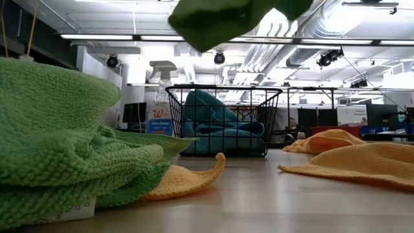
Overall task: Sort microfiber towel by color & place in baskets
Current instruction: Put the right green towel into the orange bin, then adjust the orange towel from the middle right to the bottom right
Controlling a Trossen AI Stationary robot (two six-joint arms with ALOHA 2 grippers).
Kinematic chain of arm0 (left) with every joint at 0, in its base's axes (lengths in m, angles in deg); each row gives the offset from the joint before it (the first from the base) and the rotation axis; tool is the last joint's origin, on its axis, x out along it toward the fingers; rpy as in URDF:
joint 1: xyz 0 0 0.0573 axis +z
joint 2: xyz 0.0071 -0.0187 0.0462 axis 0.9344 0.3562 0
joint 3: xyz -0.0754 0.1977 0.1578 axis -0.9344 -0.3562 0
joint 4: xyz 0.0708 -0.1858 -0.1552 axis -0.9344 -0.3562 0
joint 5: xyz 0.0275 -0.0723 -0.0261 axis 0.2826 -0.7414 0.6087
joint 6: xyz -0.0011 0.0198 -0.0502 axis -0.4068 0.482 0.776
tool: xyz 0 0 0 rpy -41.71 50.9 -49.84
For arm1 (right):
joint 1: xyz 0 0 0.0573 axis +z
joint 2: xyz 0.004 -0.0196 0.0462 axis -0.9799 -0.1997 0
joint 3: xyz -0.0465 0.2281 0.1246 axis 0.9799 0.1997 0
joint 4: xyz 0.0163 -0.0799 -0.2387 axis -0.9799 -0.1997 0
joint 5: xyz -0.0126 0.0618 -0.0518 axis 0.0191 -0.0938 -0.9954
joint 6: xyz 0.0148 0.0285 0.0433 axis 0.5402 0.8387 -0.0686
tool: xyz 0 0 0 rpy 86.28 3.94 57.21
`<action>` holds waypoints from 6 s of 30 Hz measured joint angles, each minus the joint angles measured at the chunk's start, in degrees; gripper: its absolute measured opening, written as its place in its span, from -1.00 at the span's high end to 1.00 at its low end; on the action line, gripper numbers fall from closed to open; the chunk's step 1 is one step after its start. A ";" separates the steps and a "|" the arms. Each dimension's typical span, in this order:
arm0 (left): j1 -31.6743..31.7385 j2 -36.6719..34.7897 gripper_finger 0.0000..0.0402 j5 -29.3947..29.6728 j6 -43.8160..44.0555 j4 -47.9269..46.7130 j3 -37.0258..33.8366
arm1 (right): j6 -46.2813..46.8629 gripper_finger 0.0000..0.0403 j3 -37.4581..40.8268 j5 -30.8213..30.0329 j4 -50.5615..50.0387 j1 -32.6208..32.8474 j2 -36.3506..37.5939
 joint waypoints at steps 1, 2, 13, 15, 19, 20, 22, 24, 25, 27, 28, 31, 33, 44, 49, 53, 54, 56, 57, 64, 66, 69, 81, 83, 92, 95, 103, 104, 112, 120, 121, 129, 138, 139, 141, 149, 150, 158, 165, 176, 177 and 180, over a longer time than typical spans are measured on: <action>0.36 -0.83 0.98 0.03 -0.80 -2.74 0.00 | 0.21 0.41 0.00 -0.51 -0.01 0.00 0.00; 0.71 -1.90 0.98 0.04 -1.87 -6.03 0.00 | 0.21 0.32 0.00 -1.17 -0.01 0.00 0.01; -1.88 -21.08 1.00 6.16 -8.12 -54.10 0.02 | -6.05 -0.27 0.02 -4.40 0.14 -0.45 1.72; -5.17 -24.57 1.00 9.68 -4.12 -61.03 0.02 | -6.82 -0.27 0.01 -4.40 0.08 -1.09 1.75; -14.90 -30.75 1.00 21.02 8.80 -71.88 -0.45 | -6.87 -0.27 0.00 -4.40 -1.88 -2.49 1.75; -17.75 -32.28 1.00 23.69 13.00 -73.18 -1.09 | -6.86 -0.27 0.01 -4.40 -2.52 -2.89 1.75; -23.67 -34.73 1.00 28.81 21.94 -74.52 -2.77 | -6.87 -0.27 0.00 -4.40 -3.69 -3.71 1.75; -29.66 -36.68 1.00 33.42 30.76 -75.06 -4.96 | -6.87 -0.27 0.00 -4.40 -4.66 -4.39 1.75; -32.59 -37.59 1.00 35.36 35.11 -75.41 -6.26 | -6.85 -0.27 0.00 -4.40 -5.32 -4.73 1.75; -38.11 -38.65 1.00 38.67 42.52 -76.39 -8.97 | -6.87 -0.27 0.02 -4.38 -6.64 -5.51 1.75; -40.38 -38.84 1.00 39.97 45.80 -76.73 -10.39 | -6.87 -0.27 0.00 -4.40 -7.22 -5.86 1.73; -45.36 -37.62 1.00 40.06 53.19 -76.95 -14.46 | -6.87 -0.27 0.00 -4.40 -8.37 -6.95 1.73; -47.26 -35.47 1.00 36.86 56.12 -77.37 -16.06 | -6.87 -0.27 0.00 -4.40 -9.39 -7.66 1.73; -49.35 -19.82 1.00 27.35 48.22 -76.98 -15.62 | -6.87 -0.27 0.02 -4.22 -13.45 -11.93 1.73; -48.68 -13.03 1.00 36.34 34.49 -77.04 -12.91 | -8.82 -0.27 0.00 -2.80 -16.53 -13.69 1.73; -48.37 -9.24 1.00 43.60 26.32 -76.61 -10.24 | -11.67 -0.27 0.01 0.26 -18.84 -15.03 1.73; -48.35 -8.57 1.00 44.02 24.95 -76.51 -9.70 | -12.02 -0.27 0.00 0.88 -19.44 -15.36 1.73; -48.66 -7.59 1.00 43.12 22.43 -76.35 -9.14 | -12.42 -0.27 0.00 2.07 -20.63 -15.99 1.73; -49.06 -7.37 1.00 42.97 20.96 -75.60 -9.14 | -12.38 -0.27 0.00 2.65 -21.13 -16.28 1.73; -44.76 -7.79 1.00 56.54 4.37 -63.14 -7.65 | -9.39 -0.27 0.01 3.29 -21.75 -16.50 1.73; -43.93 -8.34 1.00 56.81 6.18 -65.23 -7.57 | -7.57 -0.27 0.02 3.21 -21.72 -16.50 1.73; -45.58 -10.62 1.00 57.54 12.44 -66.90 -8.44 | -5.19 -0.27 0.00 3.18 -21.27 -16.50 1.71; -68.97 -19.88 1.00 58.44 50.99 -72.39 -21.19 | 1.45 -0.27 0.01 -0.29 -20.47 -16.50 1.70; -70.83 -19.67 1.00 52.72 55.19 -70.57 -23.72 | 2.00 -0.27 0.02 -1.30 -20.47 -16.50 1.70; -68.43 -18.40 1.00 38.53 58.49 -54.29 -34.15 | 1.02 -0.27 0.00 -2.87 -20.47 -16.50 1.68; -65.71 -18.42 1.00 38.62 56.44 -49.68 -37.28 | 0.68 -0.27 0.01 -2.89 -20.49 -16.50 1.68; -57.41 -18.42 0.81 36.55 48.27 -46.62 -40.48 | -1.30 -0.27 0.01 -2.89 -20.49 -16.50 1.68; -56.29 -18.48 0.75 35.28 47.15 -46.31 -40.48 | -1.39 -0.27 0.01 -2.89 -20.49 -16.50 1.68; -49.12 -18.92 0.14 23.21 38.62 -46.94 -36.22 | -2.68 -0.27 0.02 -2.63 -20.52 -16.50 1.68; -46.67 -19.14 -0.25 14.22 31.01 -60.05 -27.13 | -2.88 -0.27 0.02 -2.45 -20.50 -16.50 1.68; -46.42 -19.14 -0.27 14.03 30.08 -62.05 -25.87 | -2.94 -0.27 0.02 -2.45 -20.52 -16.50 1.68; -44.73 -19.14 -0.29 21.63 21.43 -75.31 -19.52 | -2.83 -0.27 0.02 -1.68 -20.50 -16.50 1.68; -37.22 -19.14 -0.29 39.66 12.27 -74.29 -12.59 | 0.78 -0.27 0.02 8.50 -24.27 -16.43 1.68; -36.13 -19.14 -0.29 41.19 11.00 -71.63 -12.36 | 1.97 -0.27 0.02 10.32 -26.07 -16.22 1.68; -33.90 -19.11 -0.29 42.53 8.17 -64.65 -12.36 | 4.47 -0.27 0.39 13.29 -29.34 -15.36 1.68; -24.83 -14.39 -0.29 38.66 0.41 -41.72 -14.60 | 16.64 -0.27 11.02 15.91 -29.61 -4.97 1.67; -24.22 -13.71 -0.29 38.62 0.10 -41.52 -14.60 | 18.85 -0.27 13.52 16.42 -26.90 -3.38 1.62; -22.90 -9.54 -0.29 37.79 -1.01 -41.59 -14.60 | 42.36 -0.27 32.78 13.92 7.09 3.42 -2.36; -23.45 -6.73 -0.29 37.40 -3.81 -41.70 -14.60 | 52.87 -0.27 33.46 16.07 14.52 4.04 -13.59; -25.10 -5.72 -0.29 37.42 -3.55 -44.41 -14.60 | 42.59 -0.27 23.68 25.84 13.56 4.41 -27.06; -25.21 -5.72 -0.29 37.40 -3.43 -44.43 -14.60 | 41.27 -0.27 22.97 26.78 12.66 4.72 -27.95; -25.57 -5.74 -0.29 37.42 -3.37 -44.49 -14.60 | 37.89 -0.27 20.66 28.16 8.24 5.26 -29.50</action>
